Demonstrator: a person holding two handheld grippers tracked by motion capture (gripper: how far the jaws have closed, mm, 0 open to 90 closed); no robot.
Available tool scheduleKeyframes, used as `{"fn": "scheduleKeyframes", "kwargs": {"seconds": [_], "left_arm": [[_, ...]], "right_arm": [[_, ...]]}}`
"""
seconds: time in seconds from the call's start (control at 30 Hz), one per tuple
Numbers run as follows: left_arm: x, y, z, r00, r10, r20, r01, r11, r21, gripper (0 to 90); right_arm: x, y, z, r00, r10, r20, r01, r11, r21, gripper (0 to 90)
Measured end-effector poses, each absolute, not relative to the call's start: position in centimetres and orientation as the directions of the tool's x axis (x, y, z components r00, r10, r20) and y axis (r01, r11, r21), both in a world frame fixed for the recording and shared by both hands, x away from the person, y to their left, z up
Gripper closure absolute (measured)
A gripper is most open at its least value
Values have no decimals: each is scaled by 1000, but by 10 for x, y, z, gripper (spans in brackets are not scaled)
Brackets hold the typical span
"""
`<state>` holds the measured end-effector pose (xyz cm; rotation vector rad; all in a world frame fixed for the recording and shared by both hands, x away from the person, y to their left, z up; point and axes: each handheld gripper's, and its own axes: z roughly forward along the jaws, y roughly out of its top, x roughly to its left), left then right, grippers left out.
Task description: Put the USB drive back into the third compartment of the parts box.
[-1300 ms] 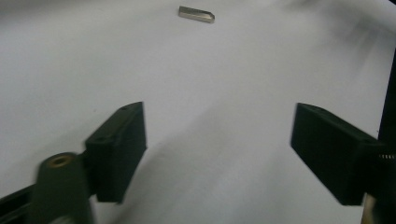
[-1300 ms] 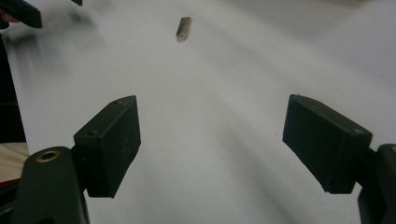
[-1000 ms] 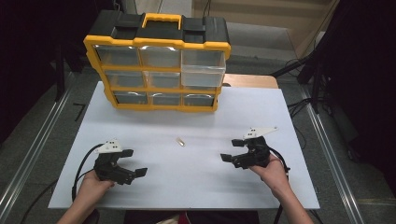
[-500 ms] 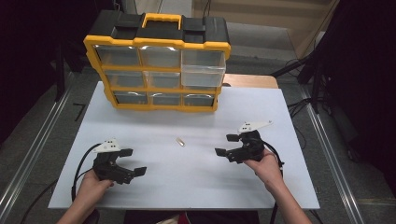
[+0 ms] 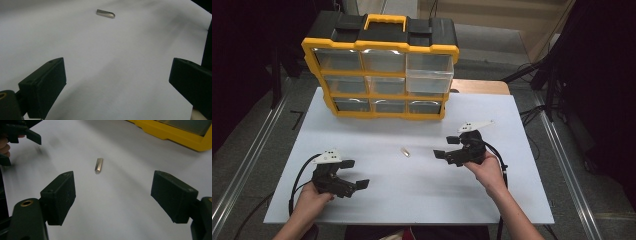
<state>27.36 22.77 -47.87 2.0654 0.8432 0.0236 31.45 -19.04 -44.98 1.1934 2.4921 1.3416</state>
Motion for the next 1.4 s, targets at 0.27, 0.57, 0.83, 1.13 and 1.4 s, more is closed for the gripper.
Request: {"fn": "scheduleKeyframes", "kwargs": {"seconds": [0.27,0.57,0.83,1.13,1.4], "left_arm": [[274,228,-479,768,576,-279,555,-384,738,19],[273,228,-479,771,572,-279,554,-387,737,19],[273,227,-479,770,575,-277,554,-387,737,19],[273,227,-479,771,573,-278,557,-393,732,19],[273,227,-479,770,577,-274,558,-399,728,19]], "right_arm": [[327,-176,-447,-709,641,294,602,334,725,188],[339,-161,-445,-706,648,285,605,344,718,188],[346,-148,-443,-698,665,265,605,350,715,187],[356,-129,-448,-698,664,269,617,367,696,183],[362,-116,-452,-698,659,279,628,377,681,181]]}}
